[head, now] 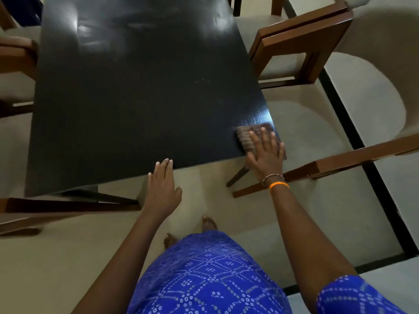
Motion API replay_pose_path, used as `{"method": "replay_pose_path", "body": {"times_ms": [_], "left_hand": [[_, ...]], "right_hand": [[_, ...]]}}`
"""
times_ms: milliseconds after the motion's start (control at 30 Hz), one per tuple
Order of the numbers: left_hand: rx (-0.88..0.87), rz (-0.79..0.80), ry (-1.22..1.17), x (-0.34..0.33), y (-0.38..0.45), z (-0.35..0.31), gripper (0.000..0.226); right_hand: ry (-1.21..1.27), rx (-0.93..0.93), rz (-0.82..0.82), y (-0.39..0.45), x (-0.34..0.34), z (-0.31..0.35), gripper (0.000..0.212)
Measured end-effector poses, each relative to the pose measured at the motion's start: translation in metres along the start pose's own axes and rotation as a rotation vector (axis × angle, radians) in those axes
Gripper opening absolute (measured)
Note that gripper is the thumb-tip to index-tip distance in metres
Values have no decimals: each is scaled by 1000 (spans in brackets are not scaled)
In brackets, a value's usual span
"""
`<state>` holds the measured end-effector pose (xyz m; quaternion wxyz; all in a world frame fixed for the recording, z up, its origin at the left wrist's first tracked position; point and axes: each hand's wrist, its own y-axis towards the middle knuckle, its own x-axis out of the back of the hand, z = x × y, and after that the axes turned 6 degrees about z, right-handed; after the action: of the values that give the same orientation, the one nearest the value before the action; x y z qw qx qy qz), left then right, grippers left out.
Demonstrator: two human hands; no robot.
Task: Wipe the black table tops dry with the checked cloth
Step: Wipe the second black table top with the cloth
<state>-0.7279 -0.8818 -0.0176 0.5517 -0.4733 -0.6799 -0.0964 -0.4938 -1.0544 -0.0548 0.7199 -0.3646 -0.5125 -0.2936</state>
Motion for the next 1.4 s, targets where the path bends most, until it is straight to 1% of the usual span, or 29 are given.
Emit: {"method": "replay_pose_path", "body": {"times_ms": [33, 67, 133, 167, 233, 267, 333, 433, 500, 600, 700, 733, 833, 967, 1067, 1167, 1267, 1400], "left_hand": [[12, 11, 21, -1, 0, -1, 74], [22, 17, 33, -2, -1, -2, 75], [48, 25, 45, -3, -1, -5, 77], [55, 29, 53, -5, -1, -5, 77], [61, 16, 70, -7, -2, -6, 78], [62, 10, 72, -8, -2, -6, 78], [66, 5, 61, -10, -2, -5, 77], [51, -37, 29, -10, -2, -3, 75], [38, -102, -31, -9, -3, 1, 71], [26, -218, -89, -7, -15, 12, 67], [32, -307, -120, -2, -31, 38, 64], [49, -333, -138, 2, -34, 48, 64], [124, -412, -208, 17, -46, 92, 60], [212, -512, -330, 38, -65, 154, 55], [258, -567, -371, 53, -78, 201, 55], [311, -613, -411, 69, -90, 247, 56], [355, -656, -408, 79, -102, 285, 55], [419, -680, -415, 80, -119, 318, 60]], "right_hand": [[101, -75, -32, 4, 4, -10, 64], [257, -138, -75, 10, 8, -16, 65], [702, -283, -200, 24, 14, -14, 68], [888, -376, -281, 28, 16, -8, 65], [1116, -589, -428, 32, 17, 11, 60], [1178, -696, -471, 33, 17, 18, 60], [1254, -884, -483, 35, 15, 33, 60], [1330, -1060, -400, 36, 11, 54, 59], [1302, -1122, -341, 34, 8, 78, 56], [1239, -1104, -233, 22, -1, 122, 54], [1296, -929, -34, 3, -20, 170, 57], [1329, -919, -13, -3, -25, 186, 59], [1283, -956, 25, -24, -35, 245, 67], [1323, -886, 160, -45, -49, 322, 66], [1280, -922, 151, -60, -62, 376, 74], [1247, -884, 204, -78, -75, 436, 74], [1193, -840, 294, -96, -91, 488, 74], [1134, -738, 410, -119, -99, 546, 78]]}}
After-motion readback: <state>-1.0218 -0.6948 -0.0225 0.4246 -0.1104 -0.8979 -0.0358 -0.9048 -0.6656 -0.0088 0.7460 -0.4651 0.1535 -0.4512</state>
